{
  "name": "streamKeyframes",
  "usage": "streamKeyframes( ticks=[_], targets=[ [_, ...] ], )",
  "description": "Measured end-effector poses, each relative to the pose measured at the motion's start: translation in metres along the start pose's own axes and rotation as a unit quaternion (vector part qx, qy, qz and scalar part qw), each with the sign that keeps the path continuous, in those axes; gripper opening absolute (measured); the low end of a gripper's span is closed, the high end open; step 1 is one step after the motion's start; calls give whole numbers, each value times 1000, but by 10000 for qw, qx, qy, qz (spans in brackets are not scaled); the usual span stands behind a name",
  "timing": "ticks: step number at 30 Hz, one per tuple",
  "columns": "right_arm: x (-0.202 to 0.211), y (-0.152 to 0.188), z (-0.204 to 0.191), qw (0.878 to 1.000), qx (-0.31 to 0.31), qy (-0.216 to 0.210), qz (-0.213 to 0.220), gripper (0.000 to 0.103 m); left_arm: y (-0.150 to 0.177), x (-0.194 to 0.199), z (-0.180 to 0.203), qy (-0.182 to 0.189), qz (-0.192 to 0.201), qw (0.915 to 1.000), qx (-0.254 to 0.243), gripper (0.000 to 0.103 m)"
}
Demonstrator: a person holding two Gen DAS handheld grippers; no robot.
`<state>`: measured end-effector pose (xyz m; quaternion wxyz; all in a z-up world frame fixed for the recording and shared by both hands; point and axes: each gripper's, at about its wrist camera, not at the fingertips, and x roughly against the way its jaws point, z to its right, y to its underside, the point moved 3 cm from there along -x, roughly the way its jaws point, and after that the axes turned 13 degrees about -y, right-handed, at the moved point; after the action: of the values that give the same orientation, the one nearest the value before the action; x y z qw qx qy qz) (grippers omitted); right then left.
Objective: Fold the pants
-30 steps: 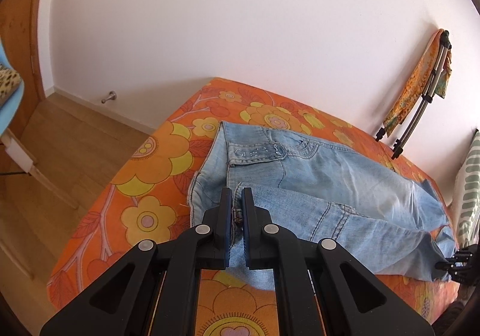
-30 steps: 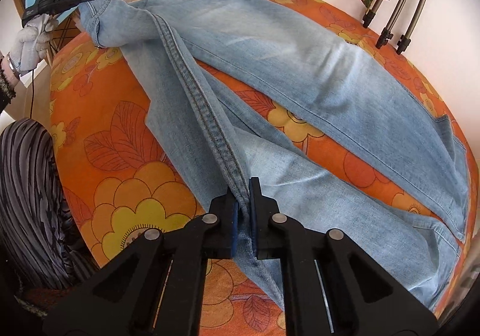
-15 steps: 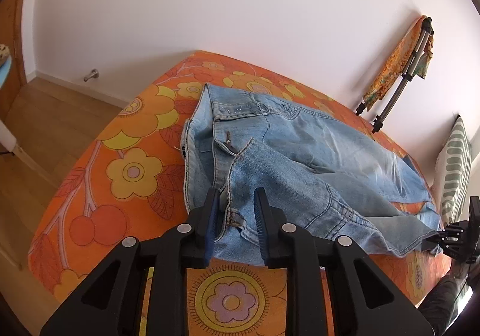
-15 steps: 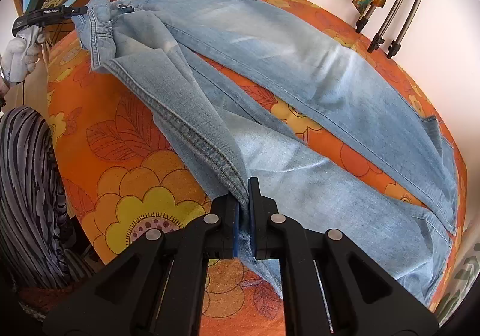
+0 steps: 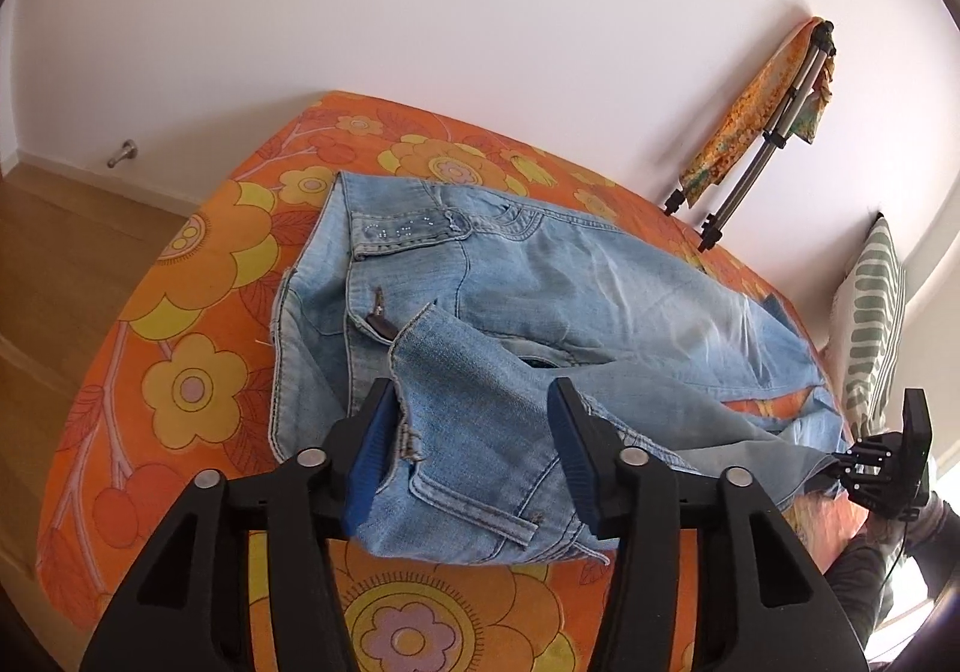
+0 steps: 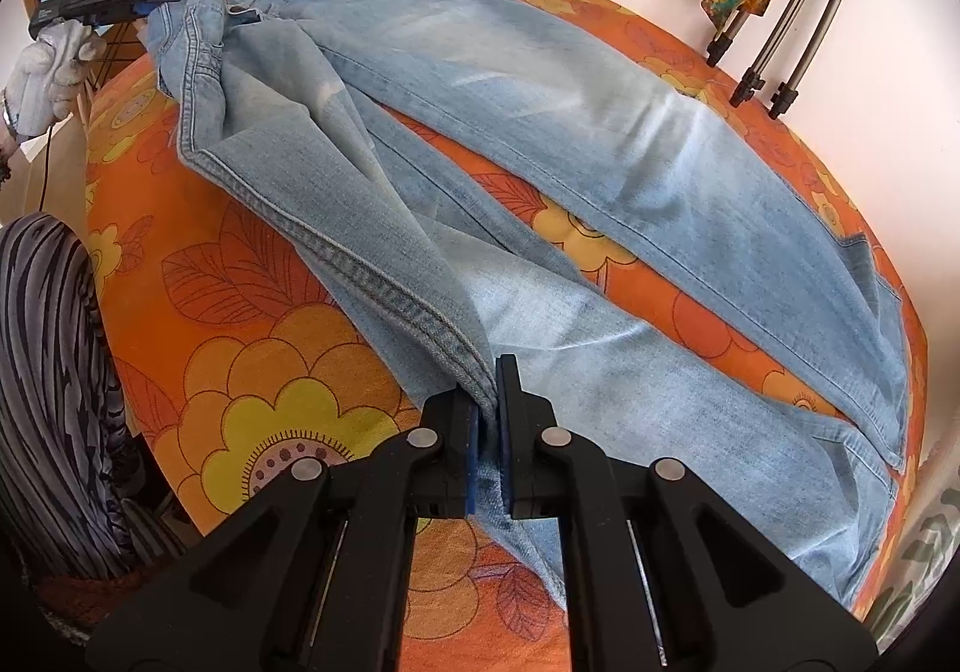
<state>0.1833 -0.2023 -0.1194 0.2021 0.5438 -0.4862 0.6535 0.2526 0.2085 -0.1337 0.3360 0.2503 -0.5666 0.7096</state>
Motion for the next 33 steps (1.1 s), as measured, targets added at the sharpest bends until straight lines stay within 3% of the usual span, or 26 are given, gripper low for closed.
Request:
streamKeyframes(
  ticks=[2, 8, 12, 17, 22, 27, 33],
  targets=[
    [0, 0, -1, 10000, 7, 38, 7, 5, 0, 0, -3, -214, 76, 9997, 83, 3],
    [7, 0, -4, 9997, 46, 245, 51, 5, 4, 14, -11, -614, 441, 9969, 216, 3],
    [22, -7, -3, 9981, 2, 530, 307, 5, -2, 35, -27, -326, 762, 9935, 784, 3],
    [43, -22, -2, 9943, 71, 894, 580, 5, -13, 48, -31, -310, 1015, 9900, 934, 3],
    [69, -57, 4, 9858, 294, 1403, 879, 5, -37, 54, -21, -320, 1314, 9867, 907, 3],
    [82, -107, 26, 9754, 528, 1848, 1078, 5, -81, 50, -18, -313, 1630, 9803, 1069, 3],
    [42, -167, 80, 9736, 445, 2090, 801, 4, -141, 8, -21, -555, 1706, 9766, 1182, 3]
  ],
)
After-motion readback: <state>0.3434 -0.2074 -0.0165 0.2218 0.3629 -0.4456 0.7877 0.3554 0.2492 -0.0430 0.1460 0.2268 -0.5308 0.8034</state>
